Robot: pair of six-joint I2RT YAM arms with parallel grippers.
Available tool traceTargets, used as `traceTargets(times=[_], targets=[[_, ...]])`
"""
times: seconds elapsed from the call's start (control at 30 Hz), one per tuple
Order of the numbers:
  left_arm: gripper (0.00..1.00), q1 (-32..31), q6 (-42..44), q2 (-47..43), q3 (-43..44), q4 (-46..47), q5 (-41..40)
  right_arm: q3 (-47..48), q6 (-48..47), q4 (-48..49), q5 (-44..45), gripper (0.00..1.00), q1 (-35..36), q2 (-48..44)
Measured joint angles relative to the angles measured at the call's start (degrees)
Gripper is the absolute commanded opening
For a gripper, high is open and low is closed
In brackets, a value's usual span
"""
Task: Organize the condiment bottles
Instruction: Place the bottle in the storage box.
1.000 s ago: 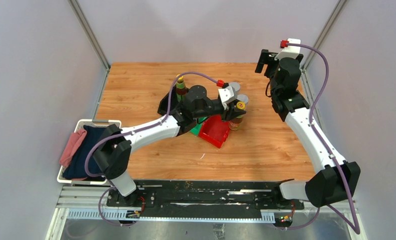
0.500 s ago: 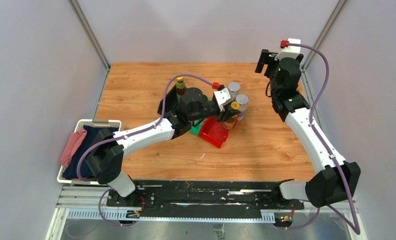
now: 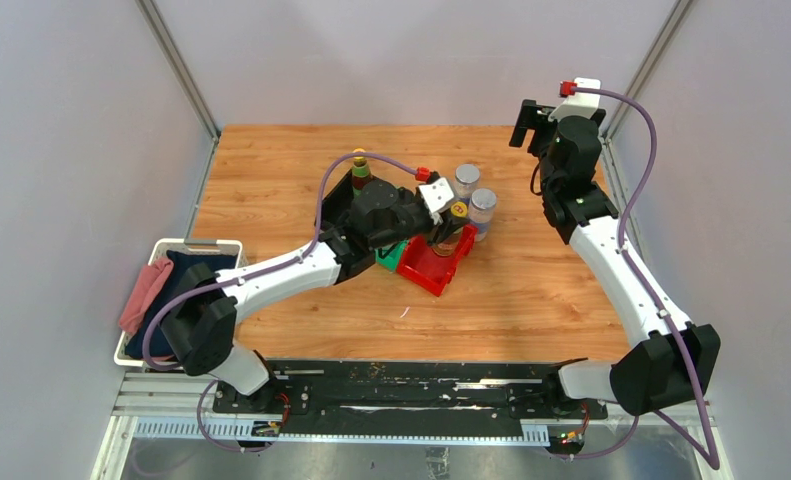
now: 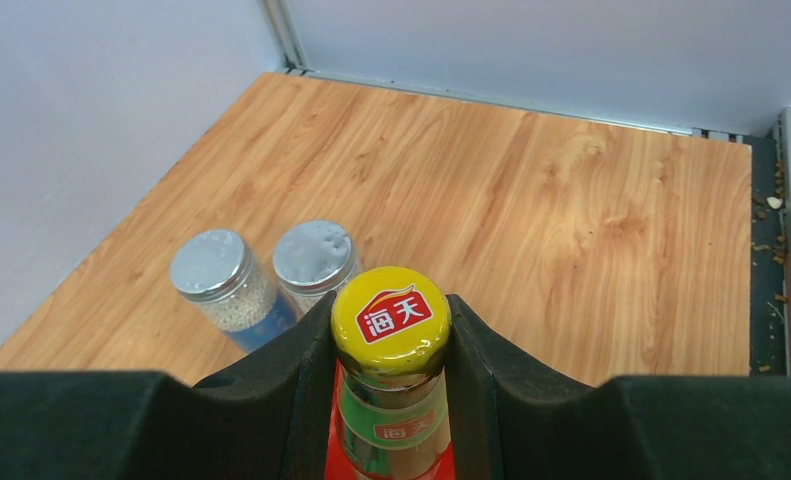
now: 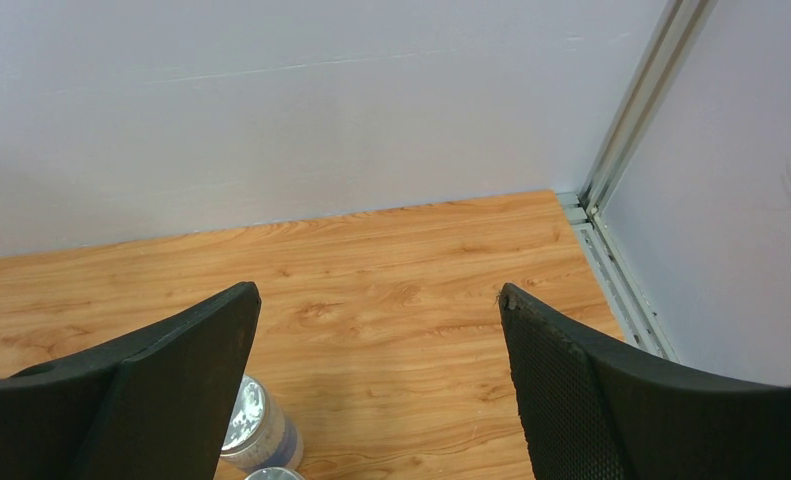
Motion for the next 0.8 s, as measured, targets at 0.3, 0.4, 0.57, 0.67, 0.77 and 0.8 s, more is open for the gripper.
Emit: traceTargets(times=[0.3,0.4,0.57,0.67,0.77,0.8], targets=[[0.00,0.2,0.3,-1.5,-0.5,-1.3,-4.4,0.0,0.0,0.0,-0.1,0.93,0.0,-0.1],[0.00,1.0,0.1,-2.5,-0.5,-2.6,-4.6,0.0,0.0,0.0,-0.2,0.93,0.0,-0.1],[0.00,4.3,-0.9,-4.8,-0.5,-3.7,-4.3,0.0,0.0,0.0,-0.4,0.93,0.0,-0.1],[0.00,6.6,-1.4,-6.1,-0.5,-4.3,-4.3,-0.1,0.1,0.0,-0.5,0.93,0.0,-0.1],[0.00,8.5,-1.9,-6.7,-0.2,-5.6,-4.1,-0.2,0.1,0.0,-0.5,0.93,0.0,-0.1],[0.00,8.9,-2.2,-6.7,0.0,-6.1,-4.1,-0.2,0.1,0.0,-0.5,0.93,0.0,-0.1]])
